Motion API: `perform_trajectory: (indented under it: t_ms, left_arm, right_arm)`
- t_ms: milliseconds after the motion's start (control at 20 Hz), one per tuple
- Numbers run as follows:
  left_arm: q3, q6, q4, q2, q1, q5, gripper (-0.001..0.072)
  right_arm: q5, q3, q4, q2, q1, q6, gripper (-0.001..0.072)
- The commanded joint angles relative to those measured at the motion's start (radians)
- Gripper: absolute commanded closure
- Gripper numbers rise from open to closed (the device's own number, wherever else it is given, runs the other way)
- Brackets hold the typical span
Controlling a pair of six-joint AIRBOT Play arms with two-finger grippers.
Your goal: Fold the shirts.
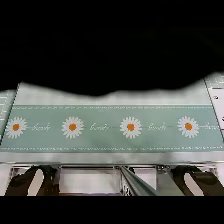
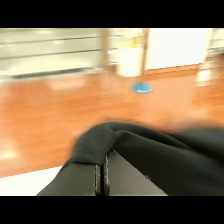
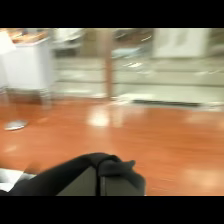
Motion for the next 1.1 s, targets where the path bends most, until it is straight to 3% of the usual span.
perform_trajectory:
  t_ms: [0,200,450,600,750,950,1000,1050]
  left_arm:
    - [-0.048,-0.113,0.433,0.126,-0.203,-0.075,0.0682]
    - [-0.293,-0.198,0.555,0.208,-0.346,-0.189,0.0682]
    - [-0.754,-0.278,0.510,0.241,-0.348,-0.143,0.0682]
    - [-1.065,-0.279,0.289,0.231,-0.349,0.047,0.0681]
    - [-1.342,-0.275,0.159,0.153,-0.350,0.332,0.0681]
    - [-1.410,-0.127,-0.001,-0.104,-0.350,0.543,0.0674]
    - [-1.386,-0.128,-0.013,-0.180,-0.350,0.565,0.0579]
    - [-1.352,-0.128,-0.016,-0.249,-0.350,0.565,0.0358]
  right_arm:
    - [0.155,0.006,-0.234,0.079,0.001,0.058,0.0691]
    - [0.206,-0.198,-0.224,0.079,0.001,0.061,0.0691]
    - [0.046,-0.649,-0.257,0.068,0.001,0.096,0.0692]
    - [-0.145,-0.834,-0.260,-0.051,0.001,0.119,0.0692]
    - [-0.295,-0.824,-0.240,-0.310,0.000,0.123,0.0691]
    - [-0.338,-0.682,-0.098,-0.668,-0.047,0.128,0.0689]
    - [-0.323,-0.637,-0.015,-0.741,-0.067,0.127,0.0677]
    - [-0.298,-0.593,0.081,-0.800,-0.089,0.126,0.0453]
